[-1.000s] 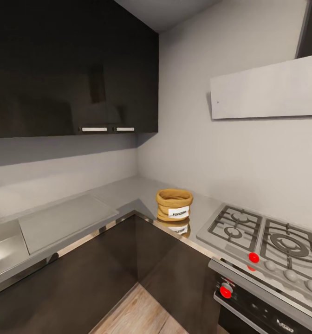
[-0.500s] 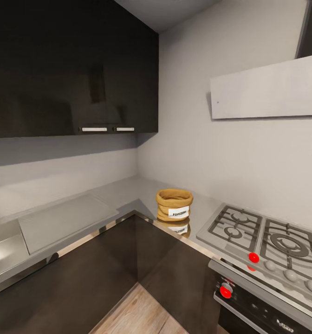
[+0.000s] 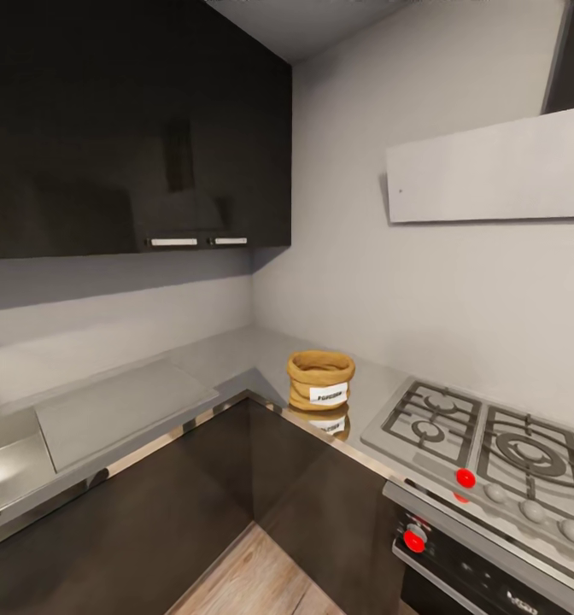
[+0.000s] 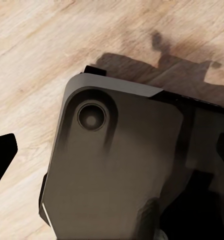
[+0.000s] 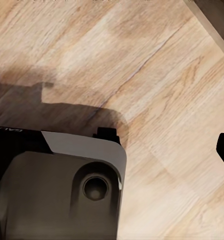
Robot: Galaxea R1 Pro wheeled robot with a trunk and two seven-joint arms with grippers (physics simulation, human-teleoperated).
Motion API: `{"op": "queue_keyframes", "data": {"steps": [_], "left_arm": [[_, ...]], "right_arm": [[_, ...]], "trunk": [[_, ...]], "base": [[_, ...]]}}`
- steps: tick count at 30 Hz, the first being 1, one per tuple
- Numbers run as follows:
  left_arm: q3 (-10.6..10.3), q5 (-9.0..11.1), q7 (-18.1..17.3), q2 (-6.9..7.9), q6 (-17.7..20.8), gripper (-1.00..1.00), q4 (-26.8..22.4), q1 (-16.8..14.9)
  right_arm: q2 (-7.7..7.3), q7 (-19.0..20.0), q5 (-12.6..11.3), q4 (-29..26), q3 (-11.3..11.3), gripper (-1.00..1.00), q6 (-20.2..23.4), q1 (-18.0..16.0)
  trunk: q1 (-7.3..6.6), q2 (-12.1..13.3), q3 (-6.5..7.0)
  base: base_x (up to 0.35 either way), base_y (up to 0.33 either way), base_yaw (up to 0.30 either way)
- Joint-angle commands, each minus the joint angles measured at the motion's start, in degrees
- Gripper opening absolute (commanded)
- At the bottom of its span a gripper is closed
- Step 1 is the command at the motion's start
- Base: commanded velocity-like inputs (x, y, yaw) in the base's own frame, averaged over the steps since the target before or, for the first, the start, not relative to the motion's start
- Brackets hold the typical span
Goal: In the kitchen, take the popcorn bag from the countertop, put it into the microwave, and heat it until the popcorn is cooked so the cooked popcorn ends up inside the bag.
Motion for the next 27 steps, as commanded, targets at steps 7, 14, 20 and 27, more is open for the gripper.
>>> {"op": "queue_keyframes", "data": {"steps": [7, 14, 20, 27], "left_arm": [[0.2, 0.2, 0.0, -0.02, -0.1, 1.0, -0.1, 0.0], [0.3, 0.2, 0.0, -0.03, 0.0, 1.0, -0.1, 0.0], [0.3, 0.2, 0.0, -0.07, 0.0, 1.0, -0.1, 0.0], [0.2, 0.2, 0.0, -0.11, 0.0, 1.0, -0.1, 0.0]], "right_arm": [[-0.01, 0.1, 0.7, 0.2, -0.4, 1.0, -0.4, -0.1], [0.39, 0.0, 0.7, 0.2, 0.0, 1.0, -0.3, -0.1], [0.77, 0.4, 1.0, 0.2, 0.0, 1.0, -0.3, -0.1], [9.44, 1.0, 4.9, -13.5, 4.1, 1.0, 9.6, -0.1]], "trunk": [[-1.53, 2.8, 1.19], [-1.75, 3.2, 1.37], [-1.75, 3.2, 1.37], [-1.75, 3.2, 1.37]], "base": [[0.0, 0.0, 0.0], [0.0, 0.0, 0.0], [0.0, 0.0, 0.0], [0.0, 0.0, 0.0]]}}
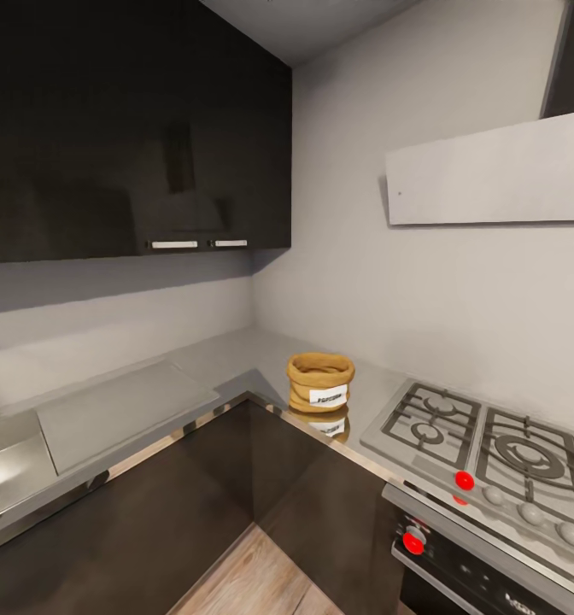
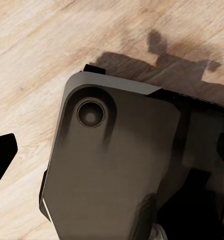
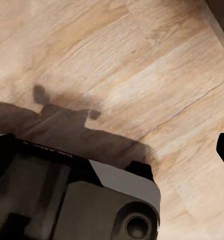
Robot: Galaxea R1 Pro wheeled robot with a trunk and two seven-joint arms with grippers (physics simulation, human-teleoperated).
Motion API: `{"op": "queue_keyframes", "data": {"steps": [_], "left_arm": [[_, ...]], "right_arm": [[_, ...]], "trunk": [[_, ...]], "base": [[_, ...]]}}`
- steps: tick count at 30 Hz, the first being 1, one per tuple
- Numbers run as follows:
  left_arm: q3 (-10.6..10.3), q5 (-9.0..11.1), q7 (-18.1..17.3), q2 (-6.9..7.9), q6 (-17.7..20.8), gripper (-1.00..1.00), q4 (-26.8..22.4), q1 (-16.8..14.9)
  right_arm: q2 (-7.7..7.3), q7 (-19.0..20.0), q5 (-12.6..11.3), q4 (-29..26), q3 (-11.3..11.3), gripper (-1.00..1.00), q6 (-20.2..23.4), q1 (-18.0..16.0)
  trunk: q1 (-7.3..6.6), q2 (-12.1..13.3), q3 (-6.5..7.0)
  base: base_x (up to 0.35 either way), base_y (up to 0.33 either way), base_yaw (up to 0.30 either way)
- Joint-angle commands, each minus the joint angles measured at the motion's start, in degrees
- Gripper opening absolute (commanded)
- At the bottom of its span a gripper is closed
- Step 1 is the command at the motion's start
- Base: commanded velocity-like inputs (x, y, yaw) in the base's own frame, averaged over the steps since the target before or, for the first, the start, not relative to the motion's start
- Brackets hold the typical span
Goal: In the kitchen, take the popcorn bag from the countertop, put it into the microwave, and heat it until the popcorn is cooked so the cooked popcorn ends up inside the bag.
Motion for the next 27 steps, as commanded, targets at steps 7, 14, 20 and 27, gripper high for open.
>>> {"op": "queue_keyframes", "data": {"steps": [7, 14, 20, 27], "left_arm": [[0.3, 0.2, 0.0, -0.02, -0.1, 1.0, -0.2, 0.0], [0.3, 0.1, 0.0, 0.04, -0.1, 1.0, -0.2, 0.0], [0.3, 0.2, 0.1, 0.07, -0.1, 1.0, -0.3, 0.0], [0.4, 0.2, 0.1, 0.05, -0.1, 1.0, -0.3, -0.1]], "right_arm": [[2.58, 0.3, 0.4, -26.5, 9.4, 1.0, 19.4, 0.0], [2.58, 5.8, 0.1, -51.6, 15.6, 1.0, 37.1, -0.2], [2.58, 8.1, -0.5, -65.8, 18.1, 1.0, 52.3, -8.0], [2.58, 8.0, -9.2, -66.2, 17.8, 1.0, 53.2, -29.1]], "trunk": [[0.01, -0.1, -0.08], [0.01, -0.1, -0.08], [0.01, -0.1, -0.08], [0.01, -0.1, -0.08]], "base": [[0.0, 0.0, 0.0], [0.0, 0.0, 0.0], [0.0, 0.0, 0.0], [0.0, 0.0, 0.0]]}}
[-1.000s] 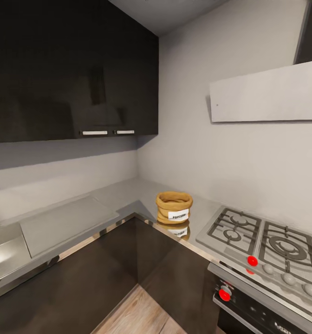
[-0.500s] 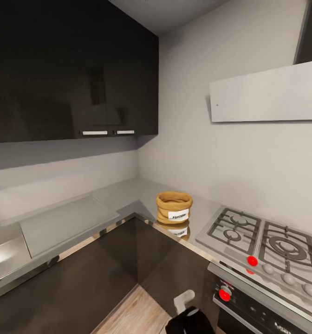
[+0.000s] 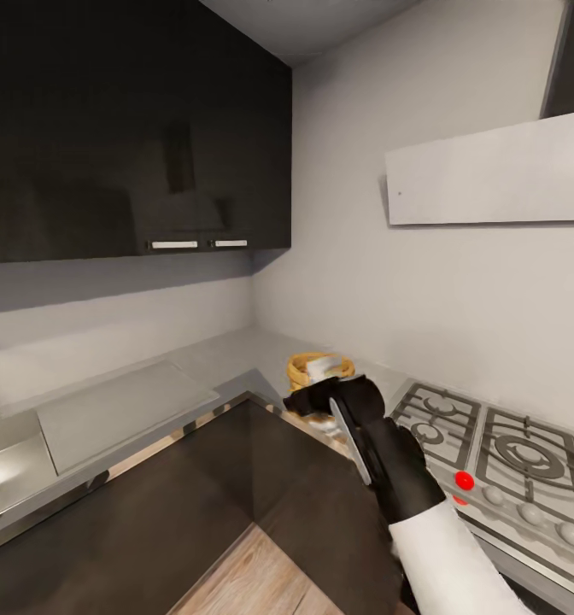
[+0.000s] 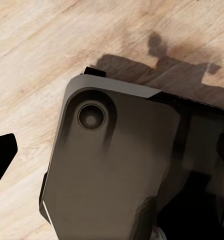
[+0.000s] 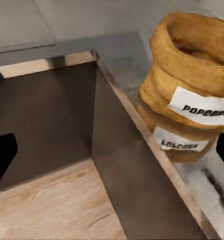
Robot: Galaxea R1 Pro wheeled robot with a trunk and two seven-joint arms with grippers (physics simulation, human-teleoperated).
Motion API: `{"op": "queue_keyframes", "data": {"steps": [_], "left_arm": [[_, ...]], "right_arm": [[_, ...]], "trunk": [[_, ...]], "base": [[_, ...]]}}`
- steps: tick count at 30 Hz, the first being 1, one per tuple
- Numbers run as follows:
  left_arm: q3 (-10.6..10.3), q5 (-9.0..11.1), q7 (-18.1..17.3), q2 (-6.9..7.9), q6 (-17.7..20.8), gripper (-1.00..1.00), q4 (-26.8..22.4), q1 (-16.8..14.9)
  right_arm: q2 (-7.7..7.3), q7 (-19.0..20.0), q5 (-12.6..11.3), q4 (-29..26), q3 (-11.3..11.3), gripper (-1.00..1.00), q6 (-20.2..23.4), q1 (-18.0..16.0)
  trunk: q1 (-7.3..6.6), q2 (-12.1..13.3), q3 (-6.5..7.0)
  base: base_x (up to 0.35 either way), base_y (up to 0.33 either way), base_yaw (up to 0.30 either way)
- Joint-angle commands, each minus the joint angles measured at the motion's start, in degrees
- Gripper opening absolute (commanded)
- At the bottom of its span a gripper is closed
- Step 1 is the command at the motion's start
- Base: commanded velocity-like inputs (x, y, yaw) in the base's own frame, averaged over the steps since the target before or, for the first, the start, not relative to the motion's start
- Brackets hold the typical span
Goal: In the kitchen, take the popcorn bag from the countertop, put it into the microwave, and heat it until the popcorn is cooked so the cooked popcorn ends up inside the bag.
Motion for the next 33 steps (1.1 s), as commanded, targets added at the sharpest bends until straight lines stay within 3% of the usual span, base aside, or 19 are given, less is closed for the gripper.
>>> {"op": "queue_keyframes", "data": {"steps": [1, 3, 5, 6, 8, 11, 13, 20, 22, 24, 33], "left_arm": [[0.2, 0.1, 0.0, -0.06, -0.1, 1.0, -0.1, 0.0], [0.2, 0.1, 0.0, -0.08, -0.1, 1.0, -0.1, 0.0], [0.2, 0.1, 0.0, -0.08, -0.1, 1.0, -0.1, 0.0], [0.2, 0.1, 0.0, -0.09, -0.1, 1.0, -0.1, 0.0], [0.3, 0.1, 0.0, -0.09, 0.0, 1.0, -0.1, 0.0], [0.2, 0.1, 0.0, -0.09, 0.0, 1.0, -0.2, 0.0], [0.2, 0.1, 0.0, -0.09, 0.0, 1.0, -0.2, 0.0], [0.2, 0.1, 0.0, -0.08, -0.1, 1.0, -0.2, 0.0], [0.2, 0.1, 0.0, -0.09, -0.1, 1.0, -0.2, 0.0], [0.2, 0.1, 0.0, -0.09, 0.0, 1.0, -0.2, 0.0], [0.2, 0.0, -0.2, -0.09, -0.1, 1.0, -0.2, 0.0]], "right_arm": [[0.01, 0.4, 0.2, 0.2, -0.2, 1.0, 0.2, -3.9], [0.01, 0.2, -0.1, 1.1, -1.5, 1.0, 0.2, -9.6], [0.01, 0.1, -0.1, 4.3, -5.2, 1.0, 0.2, -15.9], [0.01, 0.1, -0.1, 6.6, -7.1, 1.0, 0.2, -18.7], [0.01, -0.1, 0.1, 16.6, -13.1, 1.0, 0.2, -26.7], [0.01, -0.8, 0.3, 27.6, -16.0, 1.0, 0.2, -33.4], [0.01, -2.4, 0.3, 31.0, -16.6, 1.0, 0.2, -36.0], [0.01, -10.0, 0.3, 36.1, -16.9, 1.0, 0.2, -38.0], [0.01, -10.8, 0.3, 37.6, -16.9, 1.0, 0.2, -38.0], [-1.07, -10.9, 0.1, 38.6, -16.7, 1.0, 0.2, -38.0], [-1.63, -11.5, 0.5, 38.9, -16.7, 1.0, 0.2, -37.6]], "trunk": [[0.01, -0.1, -0.1], [0.01, -0.1, -0.1], [0.01, -0.1, -0.1], [0.01, -0.1, -0.1], [0.01, -0.1, -0.1], [0.01, -0.1, -0.1], [0.01, -0.1, -0.1], [0.01, -0.1, -0.1], [0.01, -0.1, -0.1], [0.01, -0.1, -0.1], [0.01, -0.1, -0.1]], "base": [[0.0, 0.0, 0.0], [0.0, 0.0, 0.0], [0.0, 0.0, 0.0], [0.0, 0.0, 0.0], [0.0, 0.0, 0.0], [0.0, 0.0, 0.0], [0.0, 0.0, 0.0], [0.0, 0.0, 0.0], [0.0, 0.0, 0.0], [0.0, 0.0, 0.0], [0.0, 0.0, 0.0]]}}
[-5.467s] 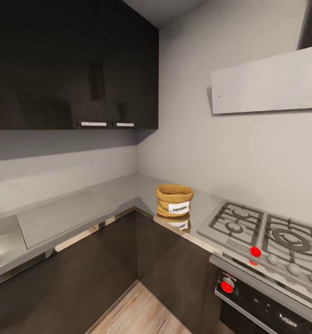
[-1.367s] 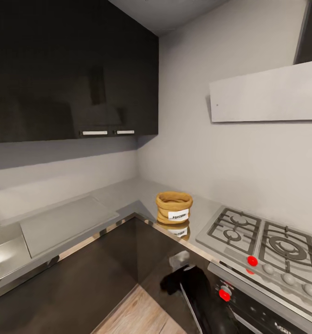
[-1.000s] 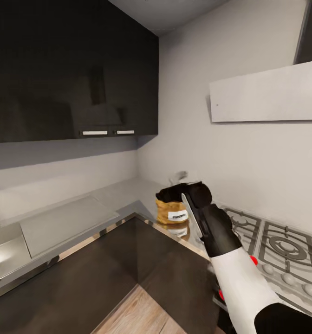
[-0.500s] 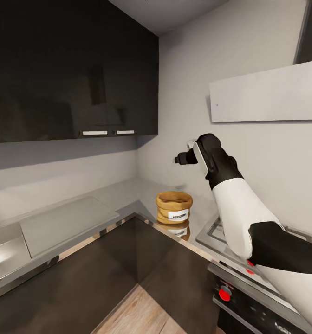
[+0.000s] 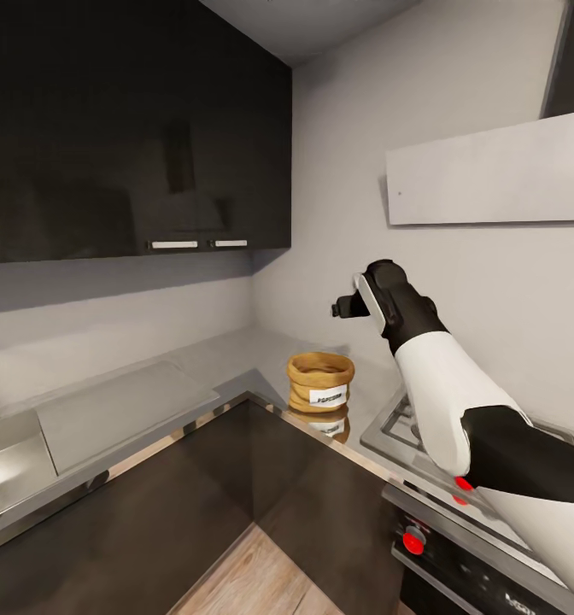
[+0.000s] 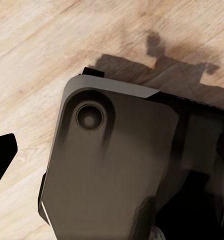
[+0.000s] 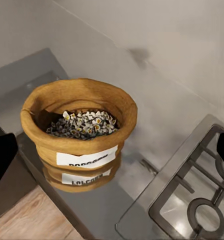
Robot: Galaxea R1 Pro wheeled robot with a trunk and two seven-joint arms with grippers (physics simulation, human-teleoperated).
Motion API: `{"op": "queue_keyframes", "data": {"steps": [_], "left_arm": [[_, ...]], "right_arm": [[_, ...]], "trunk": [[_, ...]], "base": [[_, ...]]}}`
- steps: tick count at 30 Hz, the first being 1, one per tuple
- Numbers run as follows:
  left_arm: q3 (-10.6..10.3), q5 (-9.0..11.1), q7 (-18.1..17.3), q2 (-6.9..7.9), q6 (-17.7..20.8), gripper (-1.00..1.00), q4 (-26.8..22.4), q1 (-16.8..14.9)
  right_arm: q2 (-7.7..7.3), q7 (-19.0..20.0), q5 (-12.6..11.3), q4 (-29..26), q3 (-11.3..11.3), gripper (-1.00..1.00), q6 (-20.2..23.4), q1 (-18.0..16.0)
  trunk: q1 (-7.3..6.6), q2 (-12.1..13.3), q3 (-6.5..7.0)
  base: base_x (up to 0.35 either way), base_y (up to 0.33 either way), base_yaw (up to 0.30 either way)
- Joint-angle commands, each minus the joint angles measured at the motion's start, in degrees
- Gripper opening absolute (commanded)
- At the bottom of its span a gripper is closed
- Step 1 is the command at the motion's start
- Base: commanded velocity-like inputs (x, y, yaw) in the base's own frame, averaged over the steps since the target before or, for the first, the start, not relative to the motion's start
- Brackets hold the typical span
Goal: In the kitchen, take the popcorn bag from the countertop, put it into the microwave, and heat it until the popcorn is cooked so the cooked popcorn ends up inside the bag.
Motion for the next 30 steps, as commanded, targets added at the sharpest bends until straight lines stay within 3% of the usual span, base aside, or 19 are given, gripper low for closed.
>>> {"op": "queue_keyframes", "data": {"steps": [1, 21, 30], "left_arm": [[0.2, 0.2, 0.0, -0.02, -0.1, 1.0, 0.0, 0.0], [0.2, 0.2, 0.1, -0.82, 0.0, 1.0, 0.2, 0.0], [0.2, 0.2, 0.0, -0.81, 0.0, 1.0, 0.2, 0.0]], "right_arm": [[-0.21, -0.2, 0.2, -0.1, 0.1, 1.0, 0.2, -0.2], [0.01, 0.1, -0.3, -0.1, -0.1, 1.0, 0.2, 0.2], [-0.26, 0.0, -0.4, -0.1, -0.1, 1.0, 0.2, 0.2]], "trunk": [[0.01, -0.1, -0.08], [0.01, -0.1, -0.08], [0.01, -0.1, -0.08]], "base": [[0.0, 0.0, 0.0], [0.001, 0.0, 0.0], [0.253, 0.0, 0.0]]}}
